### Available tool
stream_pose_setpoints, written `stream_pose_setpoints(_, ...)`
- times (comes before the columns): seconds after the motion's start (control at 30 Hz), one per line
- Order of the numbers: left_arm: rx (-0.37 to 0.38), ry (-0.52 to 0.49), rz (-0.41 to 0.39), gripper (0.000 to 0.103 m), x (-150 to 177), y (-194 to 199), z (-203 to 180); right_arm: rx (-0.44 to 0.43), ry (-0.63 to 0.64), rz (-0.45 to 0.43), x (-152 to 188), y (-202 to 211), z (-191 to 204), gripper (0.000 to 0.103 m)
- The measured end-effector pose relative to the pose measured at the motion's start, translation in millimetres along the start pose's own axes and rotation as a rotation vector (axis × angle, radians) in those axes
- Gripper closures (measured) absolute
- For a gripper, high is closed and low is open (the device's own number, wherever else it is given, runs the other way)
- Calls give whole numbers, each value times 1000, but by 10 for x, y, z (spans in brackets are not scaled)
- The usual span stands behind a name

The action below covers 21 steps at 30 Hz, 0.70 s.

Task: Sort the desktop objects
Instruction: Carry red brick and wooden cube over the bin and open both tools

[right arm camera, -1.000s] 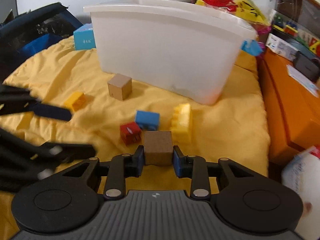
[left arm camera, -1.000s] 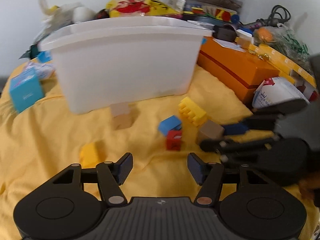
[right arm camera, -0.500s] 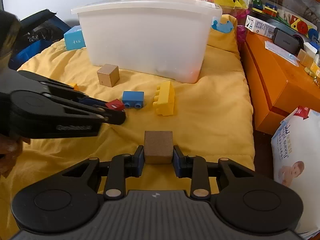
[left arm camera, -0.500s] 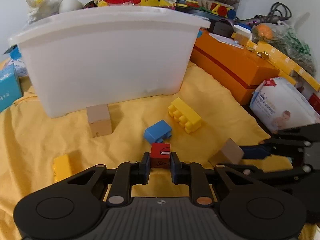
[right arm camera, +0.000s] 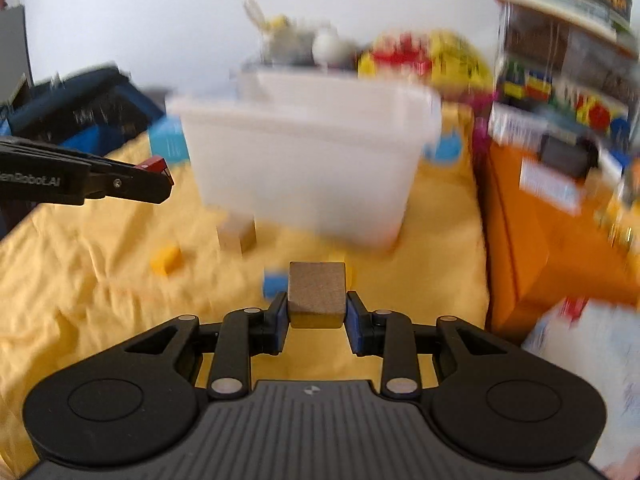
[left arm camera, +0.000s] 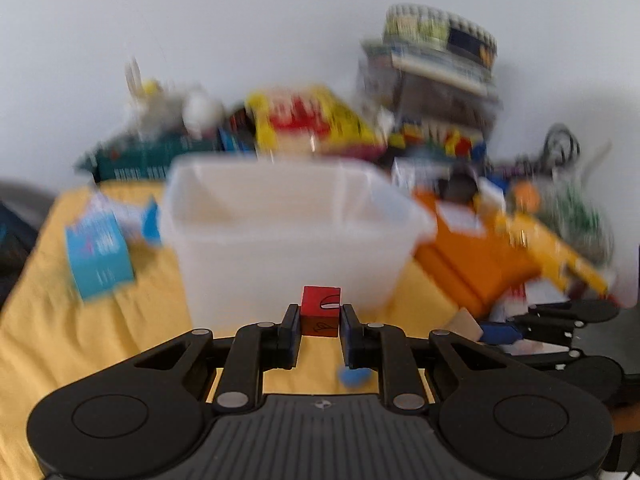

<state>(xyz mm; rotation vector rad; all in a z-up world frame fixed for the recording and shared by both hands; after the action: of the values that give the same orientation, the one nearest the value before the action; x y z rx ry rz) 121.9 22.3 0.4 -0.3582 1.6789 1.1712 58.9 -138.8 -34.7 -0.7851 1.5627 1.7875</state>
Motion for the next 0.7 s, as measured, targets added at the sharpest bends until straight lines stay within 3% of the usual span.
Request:
stream_pose_setpoints(0.17, -43, -23, -131, 80, -614, 36, 214, -24, 16, -155, -637, 83, 103, 70)
stream_pose_setpoints(0.33, -89, -37, -220, 80, -1019, -175, 319, -11, -10, -233, -1127, -136, 153, 70)
stream_pose_setpoints(0.43, -107, -21, -190, 80, -1080, -503, 363, -11, -79, -194, -1279, -446, 157, 70)
stream_pose_setpoints(0.6, -189, -39, -4, 80, -968, -1054, 450, 48, -111, -121, -1266, -821, 110, 70)
stream_pose_setpoints(0.7, -177, -19, 35, 68, -868, -1105, 503, 74, -102, -113, -1222, -895, 49, 67)
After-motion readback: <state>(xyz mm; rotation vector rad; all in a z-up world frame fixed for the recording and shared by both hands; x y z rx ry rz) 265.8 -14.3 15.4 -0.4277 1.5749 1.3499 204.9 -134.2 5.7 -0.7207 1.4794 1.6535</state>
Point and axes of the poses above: each gripper's, at about its wrist camera, not at the fingertips, and y roughly against the way its jaws point, z to its left, x to its underside, the point moved 3 cm from there along -y, roughly the way its jaws point, and after that the axes turned 10 degrees about -y, right-handed, at the moved point
